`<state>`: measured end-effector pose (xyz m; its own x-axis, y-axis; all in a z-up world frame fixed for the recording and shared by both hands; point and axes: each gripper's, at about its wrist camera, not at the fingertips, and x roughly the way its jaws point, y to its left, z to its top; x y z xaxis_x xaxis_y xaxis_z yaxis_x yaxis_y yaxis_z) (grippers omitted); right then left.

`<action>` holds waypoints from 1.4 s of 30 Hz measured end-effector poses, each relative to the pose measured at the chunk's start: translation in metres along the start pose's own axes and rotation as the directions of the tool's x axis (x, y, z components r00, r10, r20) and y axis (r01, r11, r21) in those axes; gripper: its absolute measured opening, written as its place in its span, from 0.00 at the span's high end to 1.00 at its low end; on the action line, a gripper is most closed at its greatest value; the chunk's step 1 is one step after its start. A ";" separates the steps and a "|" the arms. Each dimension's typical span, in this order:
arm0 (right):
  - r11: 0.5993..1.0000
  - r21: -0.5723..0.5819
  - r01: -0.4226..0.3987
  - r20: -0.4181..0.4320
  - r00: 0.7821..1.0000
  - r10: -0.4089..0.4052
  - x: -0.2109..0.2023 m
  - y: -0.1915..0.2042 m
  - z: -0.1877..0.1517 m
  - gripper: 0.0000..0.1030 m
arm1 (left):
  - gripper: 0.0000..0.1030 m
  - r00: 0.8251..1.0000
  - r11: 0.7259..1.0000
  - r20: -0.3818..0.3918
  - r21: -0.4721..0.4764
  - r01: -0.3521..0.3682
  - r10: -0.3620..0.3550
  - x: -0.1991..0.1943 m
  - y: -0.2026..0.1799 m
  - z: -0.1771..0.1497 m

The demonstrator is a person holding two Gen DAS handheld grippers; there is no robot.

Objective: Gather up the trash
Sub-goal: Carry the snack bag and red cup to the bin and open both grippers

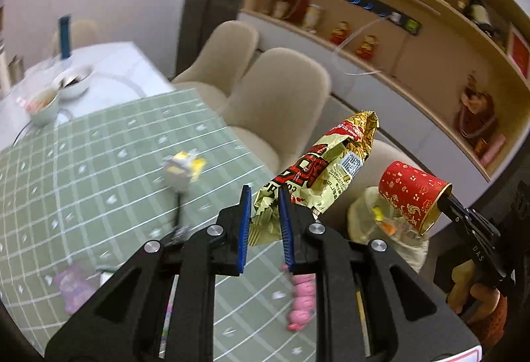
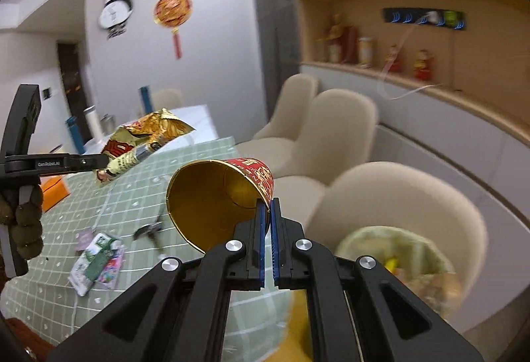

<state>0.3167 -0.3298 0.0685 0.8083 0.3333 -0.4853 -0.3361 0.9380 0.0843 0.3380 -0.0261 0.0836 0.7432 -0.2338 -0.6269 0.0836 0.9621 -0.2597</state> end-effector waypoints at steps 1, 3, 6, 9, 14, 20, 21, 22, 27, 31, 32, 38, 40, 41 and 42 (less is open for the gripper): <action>1.000 0.009 0.027 0.011 1.000 -0.027 -0.008 -0.011 -0.001 0.95 | 0.84 1.000 1.000 0.001 0.021 0.014 -0.014 0.003 -0.015 0.004; 0.996 0.038 0.078 0.027 0.997 -0.079 -0.023 -0.033 -0.003 0.95 | 0.84 0.999 0.998 0.001 0.049 0.036 -0.036 0.009 -0.036 0.010; 0.988 0.079 0.135 0.035 0.990 -0.139 -0.039 -0.058 -0.007 0.95 | 0.84 0.997 0.992 0.007 0.101 0.078 -0.079 0.018 -0.071 0.016; 0.972 0.121 0.202 0.032 0.978 -0.207 -0.058 -0.086 -0.016 0.95 | 0.84 0.995 0.983 -0.002 0.151 0.101 -0.101 0.032 -0.099 0.016; 0.943 0.181 0.278 0.006 0.959 -0.284 -0.079 -0.120 -0.027 0.95 | 0.84 0.986 0.968 -0.081 0.193 0.159 -0.146 0.069 -0.136 0.011; 0.910 0.221 0.351 -0.037 0.935 -0.352 -0.094 -0.142 -0.041 0.95 | 0.84 0.965 0.934 -0.199 0.279 0.225 -0.173 0.112 -0.176 -0.006; 0.905 0.229 0.357 -0.044 0.933 -0.357 -0.095 -0.143 -0.044 0.95 | 0.84 0.962 0.929 -0.212 0.290 0.229 -0.171 0.118 -0.181 -0.009; 0.899 0.242 0.365 -0.054 0.930 -0.363 -0.095 -0.148 -0.047 0.95 | 0.84 0.958 0.923 -0.229 0.301 0.238 -0.172 0.125 -0.186 -0.014; 0.878 0.277 0.391 -0.093 0.920 -0.380 -0.092 -0.162 -0.059 0.95 | 0.84 0.936 0.890 -0.309 0.362 0.278 -0.166 0.169 -0.217 -0.029; 0.862 0.294 0.413 -0.122 0.911 -0.394 -0.087 -0.171 -0.065 0.95 | 0.84 0.925 0.870 -0.355 0.404 0.281 -0.134 0.206 -0.242 -0.041; 0.859 0.299 0.415 -0.126 0.910 -0.396 -0.086 -0.172 -0.066 0.95 | 0.84 0.923 0.871 -0.364 0.406 0.278 -0.126 0.213 -0.245 -0.043; 0.849 0.299 0.435 -0.140 0.900 -0.412 -0.081 -0.173 -0.065 0.95 | 0.84 0.892 0.871 -0.436 0.384 0.308 -0.123 0.242 -0.261 -0.058; 0.847 0.296 0.441 -0.142 0.897 -0.418 -0.080 -0.174 -0.064 0.95 | 0.84 0.881 0.867 -0.457 0.382 0.321 -0.125 0.247 -0.265 -0.062; 0.847 0.294 0.443 -0.143 0.897 -0.419 -0.080 -0.174 -0.064 0.95 | 0.84 0.874 0.867 -0.470 0.378 0.326 -0.123 0.250 -0.267 -0.065; 0.847 0.291 0.444 -0.144 0.896 -0.420 -0.079 -0.174 -0.063 0.95 | 0.84 0.870 0.867 -0.476 0.374 0.330 -0.126 0.252 -0.270 -0.067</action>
<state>0.2806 -0.5256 0.0370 0.7956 -0.1091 -0.5959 0.2150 0.9705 0.1094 0.4579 -0.3544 -0.0530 0.3205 -0.3915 -0.8626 0.5658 0.8094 -0.1571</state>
